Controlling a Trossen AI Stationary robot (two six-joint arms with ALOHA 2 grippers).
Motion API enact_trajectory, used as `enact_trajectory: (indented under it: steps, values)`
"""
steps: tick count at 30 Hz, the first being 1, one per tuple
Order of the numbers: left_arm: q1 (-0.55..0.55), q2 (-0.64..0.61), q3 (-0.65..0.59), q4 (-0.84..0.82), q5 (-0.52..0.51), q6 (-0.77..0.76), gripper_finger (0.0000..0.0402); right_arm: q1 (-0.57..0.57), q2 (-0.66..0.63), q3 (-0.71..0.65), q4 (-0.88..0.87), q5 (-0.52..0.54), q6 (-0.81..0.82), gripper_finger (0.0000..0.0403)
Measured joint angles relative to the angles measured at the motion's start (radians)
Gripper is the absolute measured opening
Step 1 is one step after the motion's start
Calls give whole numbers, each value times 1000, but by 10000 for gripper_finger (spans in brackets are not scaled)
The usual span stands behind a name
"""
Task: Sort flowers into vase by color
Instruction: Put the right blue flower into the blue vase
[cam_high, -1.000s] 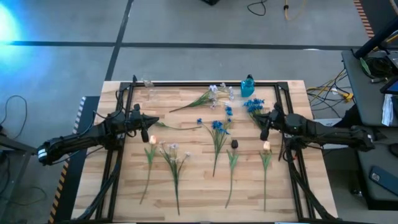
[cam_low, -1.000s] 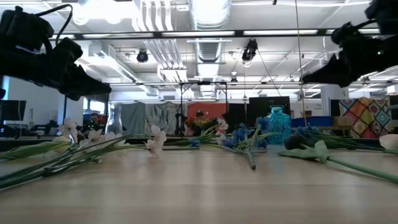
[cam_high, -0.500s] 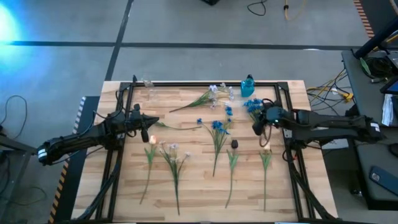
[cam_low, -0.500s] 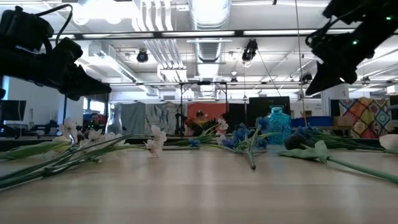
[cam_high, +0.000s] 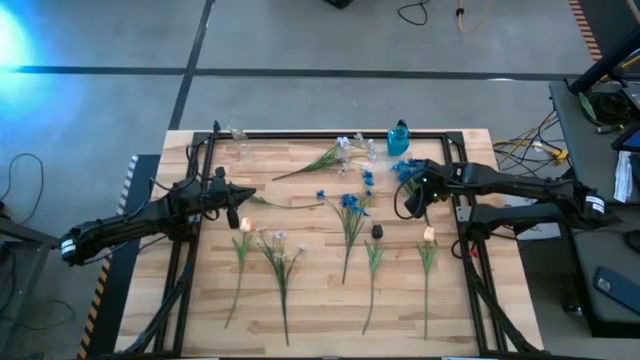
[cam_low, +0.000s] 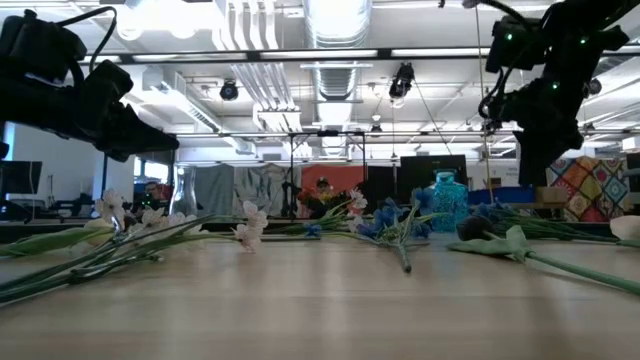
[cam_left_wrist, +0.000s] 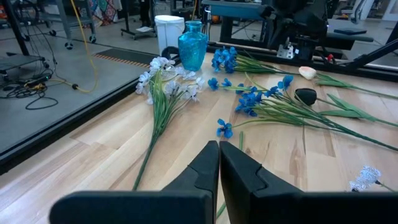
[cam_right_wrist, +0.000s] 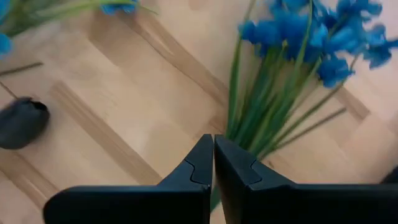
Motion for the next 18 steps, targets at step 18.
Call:
enact_trajectory:
  steps: [18]
  values:
    - [0, 0, 0, 3, 0, 5, 0, -155, 167, 2, -41, -70, 94, 152]
